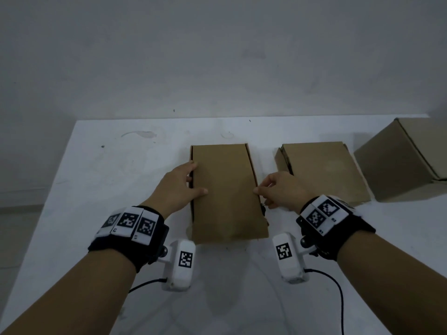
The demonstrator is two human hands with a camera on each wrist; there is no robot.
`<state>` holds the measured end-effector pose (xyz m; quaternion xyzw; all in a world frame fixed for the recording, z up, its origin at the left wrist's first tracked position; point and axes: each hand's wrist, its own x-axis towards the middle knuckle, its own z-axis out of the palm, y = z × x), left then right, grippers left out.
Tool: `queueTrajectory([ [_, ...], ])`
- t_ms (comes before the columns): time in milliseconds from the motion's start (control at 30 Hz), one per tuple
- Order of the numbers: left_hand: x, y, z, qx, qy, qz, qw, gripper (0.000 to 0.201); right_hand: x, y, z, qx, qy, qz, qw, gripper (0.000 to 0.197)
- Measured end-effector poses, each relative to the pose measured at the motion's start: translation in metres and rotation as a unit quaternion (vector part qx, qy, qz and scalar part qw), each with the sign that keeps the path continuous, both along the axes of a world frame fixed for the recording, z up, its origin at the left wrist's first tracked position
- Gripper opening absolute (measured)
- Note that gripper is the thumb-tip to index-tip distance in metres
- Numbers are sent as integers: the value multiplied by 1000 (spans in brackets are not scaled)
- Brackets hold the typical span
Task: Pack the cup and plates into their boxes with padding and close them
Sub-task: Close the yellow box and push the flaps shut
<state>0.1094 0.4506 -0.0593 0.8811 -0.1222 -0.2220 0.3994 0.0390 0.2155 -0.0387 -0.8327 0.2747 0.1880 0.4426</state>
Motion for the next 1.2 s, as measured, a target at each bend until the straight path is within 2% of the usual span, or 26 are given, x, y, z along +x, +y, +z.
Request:
queueTrajectory([
  [167, 2, 2, 1, -23, 32, 21, 999, 79, -11, 4, 10, 47, 32, 2, 998, 13],
  [300, 7, 3, 6, -107, 74, 62, 990, 73, -13, 5, 17, 105, 33, -26, 994, 14],
  [400, 9, 4, 10, -131, 86, 63, 986, 72, -14, 9, 25, 147, 32, -35, 988, 5],
  [500, 8, 3, 6, -105, 78, 58, 990, 72, -13, 9, 24, 132, 39, -34, 990, 8],
  [567, 5, 3, 4, -85, 73, 60, 992, 72, -14, 8, 20, 129, 40, -43, 990, 22],
  [633, 2, 3, 2, -79, 68, 64, 993, 72, -16, 10, 18, 137, 33, -54, 988, 29],
  [900, 2, 1, 1, -38, 43, 50, 997, 75, -14, 14, 16, 38, 14, -37, 998, 16],
  [1033, 0, -2, -2, 15, -8, 29, 999, 75, -14, 17, 14, -15, -1, -30, 999, 16],
  [1200, -6, -2, -11, 62, -55, 3, 997, 80, -18, 21, 5, -32, 21, -29, 999, 22],
])
